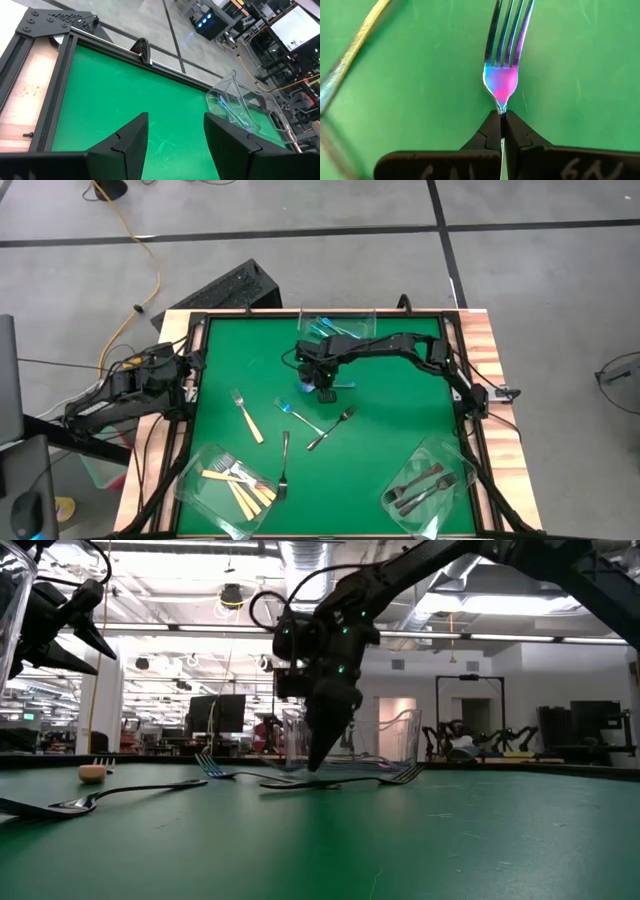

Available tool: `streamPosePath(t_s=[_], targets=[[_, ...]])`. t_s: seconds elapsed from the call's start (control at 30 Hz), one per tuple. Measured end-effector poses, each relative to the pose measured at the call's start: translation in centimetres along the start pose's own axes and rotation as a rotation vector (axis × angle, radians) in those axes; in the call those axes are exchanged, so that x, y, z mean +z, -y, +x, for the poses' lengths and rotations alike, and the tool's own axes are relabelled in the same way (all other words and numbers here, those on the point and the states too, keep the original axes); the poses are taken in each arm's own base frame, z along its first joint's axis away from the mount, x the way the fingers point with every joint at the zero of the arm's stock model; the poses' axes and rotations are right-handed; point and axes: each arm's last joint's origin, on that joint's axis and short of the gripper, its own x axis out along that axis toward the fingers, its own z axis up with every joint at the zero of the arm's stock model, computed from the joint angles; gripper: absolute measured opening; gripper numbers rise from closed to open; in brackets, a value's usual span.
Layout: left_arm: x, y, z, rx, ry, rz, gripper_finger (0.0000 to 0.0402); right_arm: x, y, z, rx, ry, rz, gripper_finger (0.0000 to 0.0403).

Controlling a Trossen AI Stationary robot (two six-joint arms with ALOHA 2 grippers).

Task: Sort silverware by color (type)
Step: Put the blue fork into the top transparent bin

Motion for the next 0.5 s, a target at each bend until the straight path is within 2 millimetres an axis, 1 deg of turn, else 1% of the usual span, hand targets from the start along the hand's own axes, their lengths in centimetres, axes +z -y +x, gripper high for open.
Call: streamPosePath(t_s=[0.07, 0.13, 0.27, 0.37, 0.4, 0.5], targets=[[0.0, 0.0, 0.0, 0.0, 0.0, 0.0, 0.0176, 0.0, 0.1, -0.9, -0.002, 0.003, 0.013, 0.0009], [0.0, 0.0, 0.0, 0.001, 0.0, 0.0, 0.0176, -0.3, 0.1, -2.4, -0.002, -0.006, 0.029, 0.0009], [0.0, 0.0, 0.0, 0.003, 0.005, 0.0, 0.0176, -0.9, 0.3, -4.2, -0.005, -0.029, 0.041, 0.0009], [0.0, 0.0, 0.0, 0.003, 0.006, 0.0, 0.0176, -1.4, 0.7, -5.3, -0.029, -0.03, 0.055, 0.0008], [0.0, 0.0, 0.0, 0.003, 0.006, 0.0, 0.0176, -1.8, 0.9, -5.7, -0.033, -0.033, 0.064, 0.0008], [0.0, 0.0, 0.0, 0.003, 0.005, 0.0, 0.0176, -3.1, 1.7, -5.9, -0.07, -0.072, 0.089, 0.0008]])
